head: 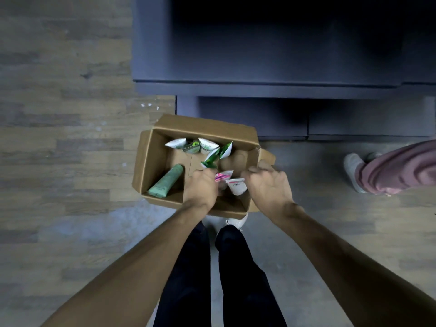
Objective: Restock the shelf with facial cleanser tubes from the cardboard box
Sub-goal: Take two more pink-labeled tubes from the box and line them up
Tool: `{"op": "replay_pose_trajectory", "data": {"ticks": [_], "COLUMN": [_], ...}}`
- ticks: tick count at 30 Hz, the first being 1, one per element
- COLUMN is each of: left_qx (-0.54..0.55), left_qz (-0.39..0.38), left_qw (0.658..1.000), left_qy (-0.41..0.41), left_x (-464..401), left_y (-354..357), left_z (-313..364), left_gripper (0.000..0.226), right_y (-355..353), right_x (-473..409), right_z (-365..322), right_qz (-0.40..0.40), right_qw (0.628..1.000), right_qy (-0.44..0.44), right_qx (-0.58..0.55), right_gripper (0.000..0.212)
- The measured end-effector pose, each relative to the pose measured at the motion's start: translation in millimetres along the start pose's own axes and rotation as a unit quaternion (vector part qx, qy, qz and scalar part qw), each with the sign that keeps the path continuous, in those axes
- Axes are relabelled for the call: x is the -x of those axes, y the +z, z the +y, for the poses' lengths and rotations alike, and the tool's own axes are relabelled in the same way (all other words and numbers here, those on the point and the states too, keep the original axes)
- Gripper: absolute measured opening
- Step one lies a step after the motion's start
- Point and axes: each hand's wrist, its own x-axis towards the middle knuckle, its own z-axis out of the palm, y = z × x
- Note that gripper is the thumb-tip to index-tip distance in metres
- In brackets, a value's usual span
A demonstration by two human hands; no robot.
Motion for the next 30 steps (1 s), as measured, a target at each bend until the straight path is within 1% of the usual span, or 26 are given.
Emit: {"op": "replay_pose_trajectory", "data": {"ticks": [3, 5, 9, 11, 12, 15, 17, 19, 24, 27, 30], "left_qx": [-0.008, -0.017, -0.038, -0.042, -0.04, -0.032, -0.043, -0.05, -0.065, -0.073, -0.078], "left_qz": [0.014, 0.02, 0.03, 0.035, 0.04, 0.057, 0.076, 0.09, 0.127, 0.151, 0.175], "left_qw": [1.0, 0.999, 0.997, 0.996, 0.996, 0.995, 0.992, 0.989, 0.981, 0.975, 0.968], "left_qy": [0.018, 0.028, 0.064, 0.069, 0.069, 0.08, 0.096, 0.104, 0.129, 0.147, 0.161], "left_x": [17, 31, 60, 73, 79, 92, 100, 110, 132, 147, 159], "left_y": [-36, -62, -124, -156, -171, -216, -246, -273, -334, -368, -397], "left_z": [11, 19, 38, 48, 53, 70, 81, 91, 114, 125, 137], "left_gripper": [0.023, 0.024, 0.025, 0.024, 0.022, 0.015, 0.005, 0.011, 0.008, 0.024, 0.025], "right_y": [-40, -67, -121, -153, -169, -215, -243, -269, -330, -366, -401], "right_x": [7, 12, 17, 19, 19, 17, 15, 16, 20, 21, 22], "right_z": [9, 14, 25, 31, 33, 41, 45, 49, 60, 69, 76], "right_qz": [0.014, 0.02, 0.045, 0.062, 0.071, 0.088, 0.101, 0.116, 0.146, 0.165, 0.183], "right_qw": [0.999, 0.999, 0.998, 0.997, 0.997, 0.996, 0.995, 0.993, 0.989, 0.986, 0.983], "right_qy": [0.007, 0.014, 0.039, 0.034, 0.026, 0.008, 0.005, 0.004, -0.005, 0.001, -0.004], "right_qx": [0.029, 0.031, 0.012, 0.001, -0.004, -0.02, -0.016, -0.011, -0.016, -0.013, -0.009], "right_gripper": [0.038, 0.036, 0.024, 0.014, 0.009, 0.013, 0.015, 0.015, 0.015, 0.016, 0.015]}}
